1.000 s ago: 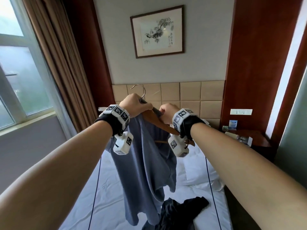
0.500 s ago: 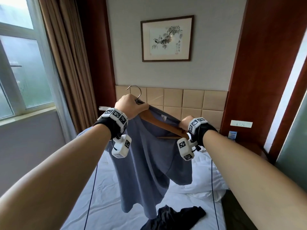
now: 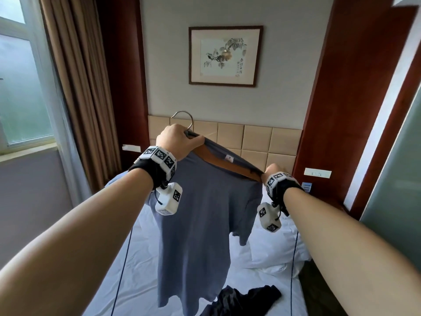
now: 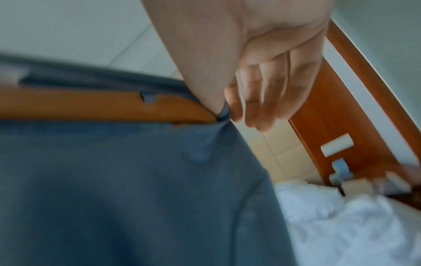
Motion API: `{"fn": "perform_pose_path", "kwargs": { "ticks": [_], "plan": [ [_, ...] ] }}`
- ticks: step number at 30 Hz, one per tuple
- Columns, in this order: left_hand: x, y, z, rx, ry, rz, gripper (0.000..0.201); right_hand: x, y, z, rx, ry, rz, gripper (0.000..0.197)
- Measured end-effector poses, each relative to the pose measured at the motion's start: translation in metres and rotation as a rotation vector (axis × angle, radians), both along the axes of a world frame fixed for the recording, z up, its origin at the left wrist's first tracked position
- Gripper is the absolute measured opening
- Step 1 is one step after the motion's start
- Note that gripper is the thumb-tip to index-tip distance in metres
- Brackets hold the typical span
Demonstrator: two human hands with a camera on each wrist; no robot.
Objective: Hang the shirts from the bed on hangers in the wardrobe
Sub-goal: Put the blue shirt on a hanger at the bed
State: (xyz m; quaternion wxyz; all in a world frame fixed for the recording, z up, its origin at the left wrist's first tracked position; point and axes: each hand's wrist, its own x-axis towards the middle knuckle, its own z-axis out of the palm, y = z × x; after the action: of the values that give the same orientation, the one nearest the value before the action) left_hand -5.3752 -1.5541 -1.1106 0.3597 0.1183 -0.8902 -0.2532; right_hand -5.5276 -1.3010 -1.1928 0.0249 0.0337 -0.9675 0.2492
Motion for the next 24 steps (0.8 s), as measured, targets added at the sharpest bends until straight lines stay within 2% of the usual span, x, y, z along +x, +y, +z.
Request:
{"fn": "perform_pose_path", "kwargs": {
  "ticks": [3,6,10,13,18,20,24],
  "plan": [
    [0.000,-0.017,-0.001,0.024,0.014,-0.009,0.044,0.016,-0.015,0.000,0.243,0.139,-0.048,0.025],
    [0.000,-0.034,-0.005,0.017,0.019,-0.016,0.042,0.021,-0.029,-0.004,0.279,0.178,-0.040,0.026],
    [-0.003,-0.052,-0.015,-0.021,0.008,-0.041,0.041,0.026,-0.048,0.004,0.157,0.116,-0.029,0.022],
    [-0.007,-0.064,-0.023,-0.031,-0.016,-0.079,0.046,0.024,-0.060,0.008,-0.015,0.058,0.003,0.015],
    [-0.012,-0.070,-0.030,0.038,0.016,-0.163,0.046,0.032,-0.078,0.011,-0.199,0.067,-0.007,0.035],
    [-0.013,-0.070,-0.031,0.087,0.044,-0.176,0.049,0.037,-0.085,0.009,-0.260,0.064,0.000,0.036],
    [-0.015,-0.069,-0.034,0.160,0.085,-0.218,0.057,0.049,-0.098,0.010,-0.253,0.075,-0.019,0.045]
  ]
}}
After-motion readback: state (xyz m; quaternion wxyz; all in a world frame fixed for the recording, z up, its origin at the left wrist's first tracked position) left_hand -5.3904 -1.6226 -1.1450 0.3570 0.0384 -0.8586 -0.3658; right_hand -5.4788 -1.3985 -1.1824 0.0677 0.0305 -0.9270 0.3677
